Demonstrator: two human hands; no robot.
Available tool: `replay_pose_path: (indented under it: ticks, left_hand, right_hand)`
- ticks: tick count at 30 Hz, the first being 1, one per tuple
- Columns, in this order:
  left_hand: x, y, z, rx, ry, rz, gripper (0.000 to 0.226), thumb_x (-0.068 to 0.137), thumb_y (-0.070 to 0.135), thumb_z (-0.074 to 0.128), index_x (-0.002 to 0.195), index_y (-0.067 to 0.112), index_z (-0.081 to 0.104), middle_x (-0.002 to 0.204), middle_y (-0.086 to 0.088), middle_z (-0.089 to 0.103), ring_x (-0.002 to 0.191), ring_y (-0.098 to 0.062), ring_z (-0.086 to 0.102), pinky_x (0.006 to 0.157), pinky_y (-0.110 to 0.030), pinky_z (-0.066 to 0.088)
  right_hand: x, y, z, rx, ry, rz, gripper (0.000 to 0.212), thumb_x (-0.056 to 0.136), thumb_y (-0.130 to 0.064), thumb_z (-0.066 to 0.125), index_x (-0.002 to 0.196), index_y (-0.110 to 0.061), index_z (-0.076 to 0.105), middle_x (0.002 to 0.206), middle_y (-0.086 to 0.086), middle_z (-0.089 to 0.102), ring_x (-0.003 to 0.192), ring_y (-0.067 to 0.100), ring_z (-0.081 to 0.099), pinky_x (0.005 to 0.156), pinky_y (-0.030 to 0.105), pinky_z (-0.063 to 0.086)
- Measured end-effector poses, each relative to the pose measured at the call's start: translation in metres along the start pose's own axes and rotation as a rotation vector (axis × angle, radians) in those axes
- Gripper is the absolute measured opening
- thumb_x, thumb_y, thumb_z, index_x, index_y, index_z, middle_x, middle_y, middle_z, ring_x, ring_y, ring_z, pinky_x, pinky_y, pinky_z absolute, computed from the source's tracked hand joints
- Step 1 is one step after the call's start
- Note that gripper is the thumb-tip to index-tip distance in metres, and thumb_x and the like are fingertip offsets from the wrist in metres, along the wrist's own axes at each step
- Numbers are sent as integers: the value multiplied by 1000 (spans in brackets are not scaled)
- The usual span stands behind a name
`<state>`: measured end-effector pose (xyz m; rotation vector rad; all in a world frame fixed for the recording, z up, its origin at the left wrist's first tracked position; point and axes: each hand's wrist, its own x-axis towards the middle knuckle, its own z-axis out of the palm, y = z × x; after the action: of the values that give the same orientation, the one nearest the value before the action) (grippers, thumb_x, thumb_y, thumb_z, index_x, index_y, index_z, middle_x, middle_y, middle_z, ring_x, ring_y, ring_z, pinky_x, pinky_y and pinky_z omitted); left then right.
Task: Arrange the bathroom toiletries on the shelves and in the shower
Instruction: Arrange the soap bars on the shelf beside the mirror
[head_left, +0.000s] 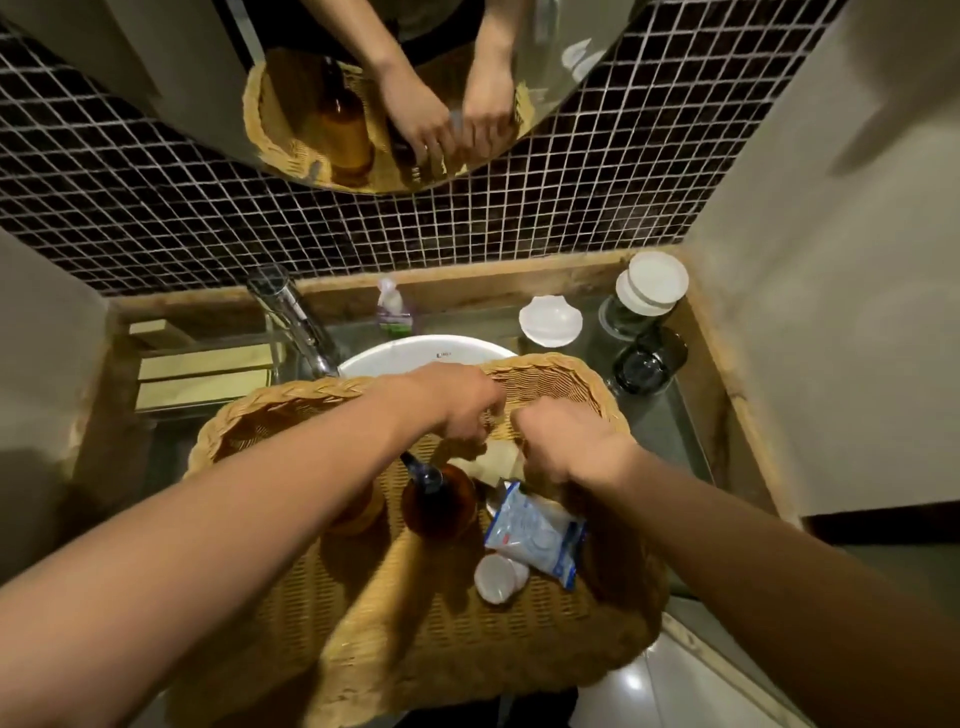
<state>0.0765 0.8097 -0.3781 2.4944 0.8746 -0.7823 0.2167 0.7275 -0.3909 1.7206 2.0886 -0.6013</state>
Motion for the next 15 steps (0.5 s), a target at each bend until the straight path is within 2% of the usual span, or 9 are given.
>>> replay_pose_path:
  ticks: [4, 8, 11, 15]
  left_hand:
    - [10, 3, -6, 47, -145, -3, 49, 82, 42, 75, 126, 26, 60, 116, 1, 66, 101, -21, 60, 82, -35, 49]
    - [20, 3, -11, 94, -174, 27, 41, 84, 39, 72, 122, 24, 63, 108, 2, 67, 95, -20, 61, 77, -34, 51]
    - [27, 1, -9, 47, -202, 28, 40, 87, 34, 70, 125, 25, 61, 106, 3, 65, 95, -18, 60, 76, -32, 50]
    - [32, -2, -8, 22, -209, 44, 37, 89, 35, 69, 124, 24, 60, 98, 5, 62, 92, -18, 59, 75, -32, 47]
  right_hand:
    - [12, 4, 10, 72, -60, 35, 18, 76, -23, 75, 84, -23, 59, 79, -4, 55, 71, 15, 55, 55, 30, 47]
    - [22, 6, 14, 146, -156, 104, 21, 72, -24, 80, 83, -28, 63, 82, -4, 61, 71, 14, 58, 53, 28, 50]
    - [27, 8, 14, 185, -200, 136, 30, 71, -27, 80, 73, -33, 51, 82, -5, 58, 70, 14, 57, 49, 26, 44]
    - [29, 6, 22, 166, -201, 106, 36, 72, -37, 78, 71, -31, 43, 81, -5, 51, 68, 12, 49, 52, 28, 39]
